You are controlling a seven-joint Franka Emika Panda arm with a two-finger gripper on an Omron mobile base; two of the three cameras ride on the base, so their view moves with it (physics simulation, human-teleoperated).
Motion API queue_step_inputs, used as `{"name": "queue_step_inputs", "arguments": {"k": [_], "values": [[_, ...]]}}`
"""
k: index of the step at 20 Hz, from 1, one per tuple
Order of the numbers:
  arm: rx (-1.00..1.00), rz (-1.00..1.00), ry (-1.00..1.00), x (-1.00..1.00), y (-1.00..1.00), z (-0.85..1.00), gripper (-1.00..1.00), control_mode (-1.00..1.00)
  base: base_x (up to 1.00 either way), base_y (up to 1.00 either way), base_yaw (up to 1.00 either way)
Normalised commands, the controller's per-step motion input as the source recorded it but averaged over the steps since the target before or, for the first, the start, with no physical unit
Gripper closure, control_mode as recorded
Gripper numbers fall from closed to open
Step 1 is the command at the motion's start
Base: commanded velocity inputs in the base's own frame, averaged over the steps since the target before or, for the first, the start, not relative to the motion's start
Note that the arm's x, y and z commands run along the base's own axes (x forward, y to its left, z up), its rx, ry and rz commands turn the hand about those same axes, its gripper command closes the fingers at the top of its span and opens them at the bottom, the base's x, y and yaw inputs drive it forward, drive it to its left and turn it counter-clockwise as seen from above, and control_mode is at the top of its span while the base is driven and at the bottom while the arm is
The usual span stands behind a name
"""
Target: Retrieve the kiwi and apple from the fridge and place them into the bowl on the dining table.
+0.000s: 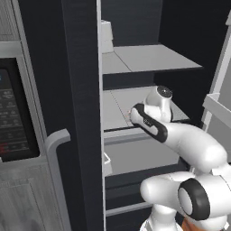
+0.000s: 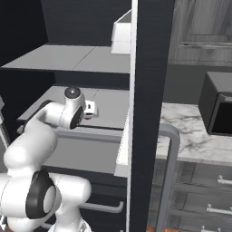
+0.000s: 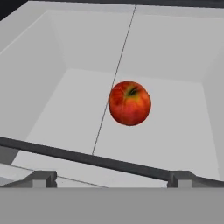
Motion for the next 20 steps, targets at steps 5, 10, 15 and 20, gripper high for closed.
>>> {"name": "queue_step_inputs", "arguments": {"k": [5,10,15,20], "values": [[0.00,-0.01,0.00,0.38,0.00,-0.18,-1.00,-1.00,0.00,0.00,0.00],[0.00,-0.01,0.00,0.39,0.00,-0.16,-1.00,-1.00,0.00,0.00,0.00],[0.00,-0.01,0.00,0.39,0.00,-0.14,-1.00,-1.00,0.00,0.00,0.00],[0.00,-0.01,0.00,0.33,0.00,-0.16,-1.00,-1.00,0.00,0.00,0.00]]}}
